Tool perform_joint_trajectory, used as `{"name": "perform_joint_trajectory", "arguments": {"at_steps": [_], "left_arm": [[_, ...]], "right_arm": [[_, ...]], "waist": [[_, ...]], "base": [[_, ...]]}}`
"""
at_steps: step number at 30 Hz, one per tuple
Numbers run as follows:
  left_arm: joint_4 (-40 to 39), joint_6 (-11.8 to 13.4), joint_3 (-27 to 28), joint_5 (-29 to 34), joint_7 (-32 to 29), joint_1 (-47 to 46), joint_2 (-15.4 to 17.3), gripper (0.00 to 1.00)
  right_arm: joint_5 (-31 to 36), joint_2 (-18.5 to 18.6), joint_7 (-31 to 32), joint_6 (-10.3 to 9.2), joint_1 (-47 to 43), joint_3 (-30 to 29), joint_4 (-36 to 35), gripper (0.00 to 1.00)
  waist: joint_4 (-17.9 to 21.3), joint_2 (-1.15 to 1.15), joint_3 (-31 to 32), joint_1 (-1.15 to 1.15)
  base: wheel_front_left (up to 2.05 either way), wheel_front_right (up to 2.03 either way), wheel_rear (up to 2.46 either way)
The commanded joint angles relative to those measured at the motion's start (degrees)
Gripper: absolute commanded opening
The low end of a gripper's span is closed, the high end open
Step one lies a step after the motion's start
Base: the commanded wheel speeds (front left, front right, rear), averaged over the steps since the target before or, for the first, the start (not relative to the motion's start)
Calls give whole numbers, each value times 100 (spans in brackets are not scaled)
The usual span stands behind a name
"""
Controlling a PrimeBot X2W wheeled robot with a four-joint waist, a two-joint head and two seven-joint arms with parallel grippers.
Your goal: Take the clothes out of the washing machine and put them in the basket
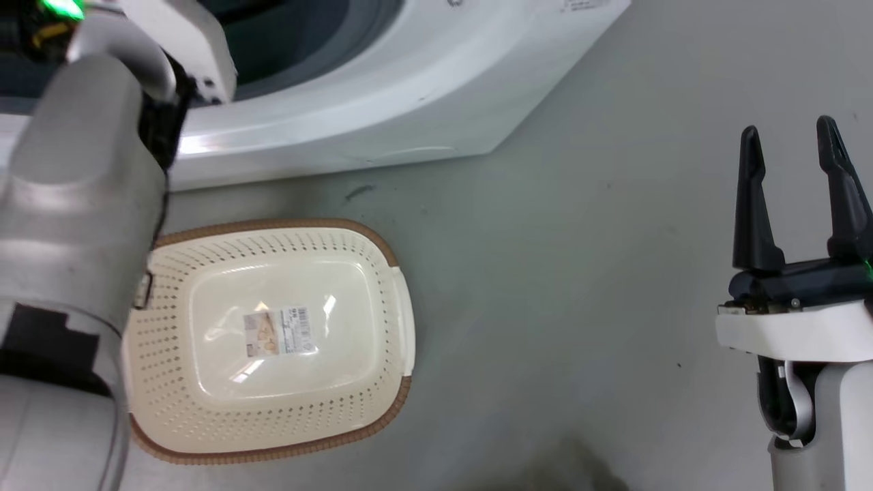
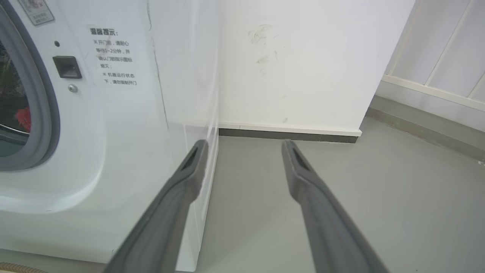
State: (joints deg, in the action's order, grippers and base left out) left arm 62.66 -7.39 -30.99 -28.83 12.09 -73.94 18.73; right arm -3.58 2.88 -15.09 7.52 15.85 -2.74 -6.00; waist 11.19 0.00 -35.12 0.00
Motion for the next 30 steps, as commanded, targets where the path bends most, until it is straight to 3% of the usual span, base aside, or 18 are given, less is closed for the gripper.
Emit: {"name": "perform_joint_trajectory", "arguments": {"at_steps": [1,9,18,30], "left_arm": [[-97,-2,-19,-75,123,229,-30,0],[-701,29,2,-114,313,1199,-41,0],[-2632,374,482,77,324,2806,18,0],[-4341,645,700,160,307,3934,191,0]], "right_arm": [[67,-2,-12,-6,-121,-43,28,100],[225,-2,-12,-6,-462,-75,120,100],[324,-2,-12,-6,-929,-43,215,100],[315,-3,-12,-6,-1366,30,309,100]], "waist": [[-248,0,344,0],[-525,0,977,0],[-788,0,1800,0],[-921,0,2463,0]], "base": [[0,0,0],[0,0,0],[0,0,0],[0,0,0]]}}
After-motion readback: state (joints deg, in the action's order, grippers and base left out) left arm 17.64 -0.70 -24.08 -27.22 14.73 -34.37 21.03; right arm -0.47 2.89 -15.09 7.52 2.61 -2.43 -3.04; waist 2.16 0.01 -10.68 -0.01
